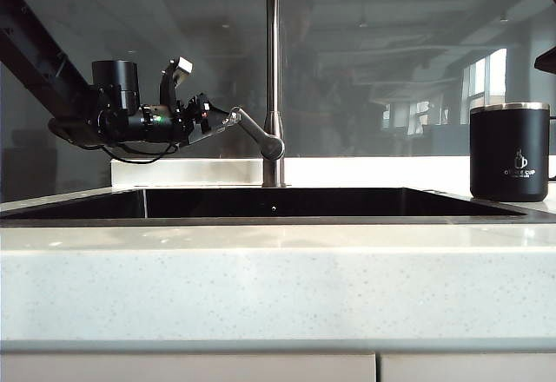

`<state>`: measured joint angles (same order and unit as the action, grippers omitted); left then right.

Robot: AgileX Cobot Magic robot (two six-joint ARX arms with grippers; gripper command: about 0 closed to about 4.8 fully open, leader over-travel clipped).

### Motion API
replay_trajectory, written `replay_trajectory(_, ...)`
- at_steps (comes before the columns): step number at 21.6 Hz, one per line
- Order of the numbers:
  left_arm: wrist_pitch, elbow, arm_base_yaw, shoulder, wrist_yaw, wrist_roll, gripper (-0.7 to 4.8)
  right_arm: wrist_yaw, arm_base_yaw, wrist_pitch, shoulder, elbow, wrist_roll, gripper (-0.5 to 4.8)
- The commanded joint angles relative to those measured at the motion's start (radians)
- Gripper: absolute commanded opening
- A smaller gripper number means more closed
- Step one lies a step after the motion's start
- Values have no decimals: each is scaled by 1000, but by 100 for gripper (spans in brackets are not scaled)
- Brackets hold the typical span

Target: Pick up the mug next to the sink, go to the faucet to get some water, pour the water into the sink, and finally put the mug back to its place.

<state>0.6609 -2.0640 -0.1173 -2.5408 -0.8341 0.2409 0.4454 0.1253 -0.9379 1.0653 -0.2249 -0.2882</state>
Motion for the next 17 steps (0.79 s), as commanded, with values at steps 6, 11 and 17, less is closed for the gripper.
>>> replay_trajectory(6,5,-4,0,3,10,2,337,-94,-15,194,-225,17,8,-6)
replay_trajectory(11,5,-4,0,3,10,2,337,-330,-70,361,-475,100,61,-6)
replay_trajectory(17,5,-4,0,3,10,2,337,-558,-164,750,-824,155,111,-6)
